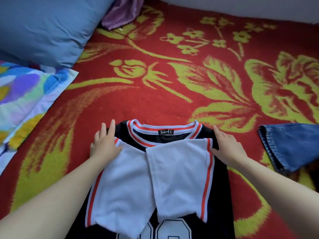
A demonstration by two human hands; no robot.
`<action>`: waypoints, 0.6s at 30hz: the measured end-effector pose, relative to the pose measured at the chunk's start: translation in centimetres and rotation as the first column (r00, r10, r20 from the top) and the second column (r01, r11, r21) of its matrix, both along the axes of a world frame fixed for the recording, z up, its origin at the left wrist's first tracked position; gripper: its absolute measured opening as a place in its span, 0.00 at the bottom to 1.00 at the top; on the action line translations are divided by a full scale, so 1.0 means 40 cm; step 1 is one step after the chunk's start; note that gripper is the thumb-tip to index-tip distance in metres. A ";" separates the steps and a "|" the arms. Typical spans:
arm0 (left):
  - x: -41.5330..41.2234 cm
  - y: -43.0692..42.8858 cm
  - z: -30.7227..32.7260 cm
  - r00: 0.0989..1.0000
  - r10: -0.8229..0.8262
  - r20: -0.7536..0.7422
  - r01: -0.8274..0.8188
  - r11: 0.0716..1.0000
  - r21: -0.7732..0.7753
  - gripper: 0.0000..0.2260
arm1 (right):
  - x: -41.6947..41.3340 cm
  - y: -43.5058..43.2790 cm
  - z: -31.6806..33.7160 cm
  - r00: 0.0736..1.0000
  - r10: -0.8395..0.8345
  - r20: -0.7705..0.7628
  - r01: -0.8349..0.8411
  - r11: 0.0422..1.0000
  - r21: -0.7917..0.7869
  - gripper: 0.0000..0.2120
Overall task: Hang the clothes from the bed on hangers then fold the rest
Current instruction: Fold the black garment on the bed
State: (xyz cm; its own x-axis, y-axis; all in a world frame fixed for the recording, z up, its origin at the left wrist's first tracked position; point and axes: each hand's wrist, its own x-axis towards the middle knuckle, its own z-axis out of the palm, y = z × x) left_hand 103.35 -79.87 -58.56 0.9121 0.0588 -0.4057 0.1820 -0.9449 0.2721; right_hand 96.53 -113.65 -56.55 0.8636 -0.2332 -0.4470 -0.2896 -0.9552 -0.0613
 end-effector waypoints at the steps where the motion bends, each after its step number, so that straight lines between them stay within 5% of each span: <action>1: 0.010 -0.002 0.001 0.999 0.025 -0.019 -0.025 1.000 0.004 0.42 | 0.004 0.006 -0.002 0.999 -0.026 0.019 0.026 0.999 -0.019 0.37; 3: 0.030 -0.016 0.008 0.997 0.074 -0.038 -0.072 0.997 0.039 0.44 | 0.007 0.023 0.002 0.995 -0.060 0.078 0.069 0.990 -0.123 0.31; 5: 0.046 -0.029 0.022 0.992 0.123 -0.028 -0.122 0.992 0.040 0.41 | 0.001 0.037 0.009 0.981 -0.078 0.177 0.107 0.982 -0.158 0.14; 7: 0.056 -0.033 0.043 0.985 0.172 -0.026 -0.174 0.973 -0.152 0.32 | -0.018 0.042 0.026 0.965 -0.107 0.241 0.141 0.981 -0.131 0.02; 11: 0.030 0.006 0.132 0.978 0.179 -0.109 -0.208 0.763 -0.612 0.07 | -0.069 0.032 0.071 0.914 -0.164 0.370 0.159 0.986 0.045 0.03; 18: -0.129 0.152 0.258 0.993 -0.004 0.114 0.072 0.802 -0.593 0.06 | -0.271 0.047 0.179 0.782 -0.294 0.549 0.114 0.934 0.338 0.08</action>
